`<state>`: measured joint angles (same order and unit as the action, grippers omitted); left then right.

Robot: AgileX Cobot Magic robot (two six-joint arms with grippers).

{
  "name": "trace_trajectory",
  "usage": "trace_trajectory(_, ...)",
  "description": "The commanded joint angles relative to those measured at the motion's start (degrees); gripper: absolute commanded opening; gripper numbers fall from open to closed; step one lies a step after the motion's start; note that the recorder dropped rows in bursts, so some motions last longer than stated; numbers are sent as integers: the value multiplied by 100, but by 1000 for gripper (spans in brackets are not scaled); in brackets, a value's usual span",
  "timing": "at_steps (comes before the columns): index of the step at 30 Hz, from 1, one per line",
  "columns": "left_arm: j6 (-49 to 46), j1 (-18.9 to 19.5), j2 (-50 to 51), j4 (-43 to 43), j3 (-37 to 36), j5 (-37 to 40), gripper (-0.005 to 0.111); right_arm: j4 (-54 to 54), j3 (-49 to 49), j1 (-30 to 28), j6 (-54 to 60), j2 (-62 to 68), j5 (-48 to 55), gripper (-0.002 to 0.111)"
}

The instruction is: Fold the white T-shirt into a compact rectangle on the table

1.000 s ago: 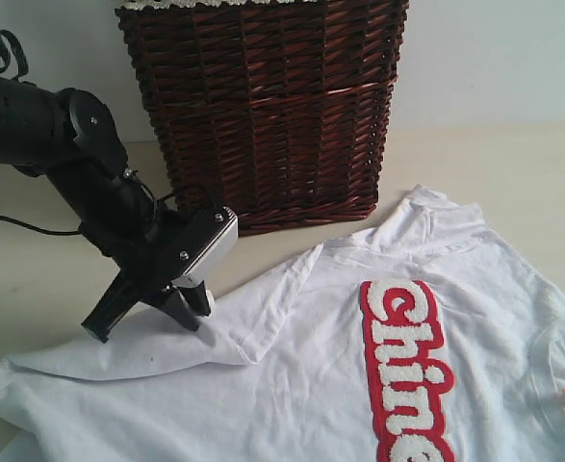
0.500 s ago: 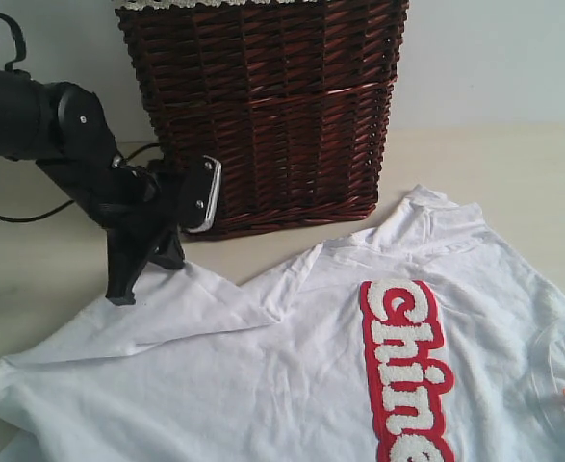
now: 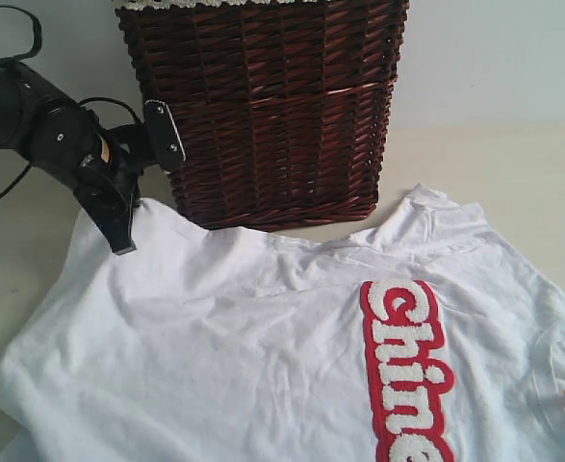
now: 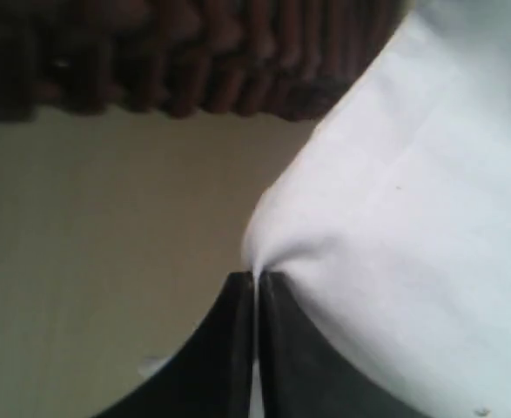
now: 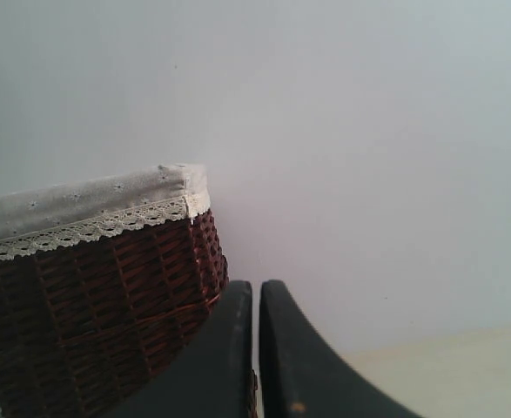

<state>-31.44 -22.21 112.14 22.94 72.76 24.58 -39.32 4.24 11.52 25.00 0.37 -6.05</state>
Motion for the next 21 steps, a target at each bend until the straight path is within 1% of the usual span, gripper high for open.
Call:
trace_trajectory(1, 353, 24, -39, 352, -14, -720, 8, 46, -50, -38, 32, -37, -9, 5)
trace_trajectory(4, 353, 11, -39, 338, -14, -836, 31, 46, -50, -38, 32, -37, -9, 5)
trace_trajectory(5, 381, 11, -39, 338, -14, -840, 42, 46, -50, -38, 32, -37, -9, 5)
trace_trajectory(7, 595, 11, -39, 338, -14, -829, 57, 46, -50, -38, 32, -37, -9, 5)
trace_trajectory(9, 1007, 11, -39, 338, -14, -692, 66, 46, -50, -38, 32, -37, -9, 5)
trace_trajectory(10, 1149, 11, -39, 338, -14, -612, 67, 46, -50, -38, 32, -37, -9, 5)
trace_trajectory(13, 1707, 11, -50, 338, -14, -41, 62, 46, -50, -38, 32, -37, -9, 5)
trace_trajectory(14, 1852, 11, -79, 338, -14, 342, 57, 46, -50, -38, 32, -37, -9, 5)
trace_trajectory(16, 1756, 28, -174, 183, -46, 1132, 49, 46, -50, -38, 32, -37, -9, 5)
trace_trajectory(17, 1547, 87, -277, 0, -148, 1490, 42, 46, -50, -38, 32, -37, -9, 5)
trace_trajectory(18, 1344, 143, -365, -211, -244, 1625, 38, 46, -50, -38, 32, -37, -9, 5)
trace_trajectory(21, -129, 409, -836, -1653, -734, 1935, 24, 46, -50, -38, 32, -37, -9, 5)
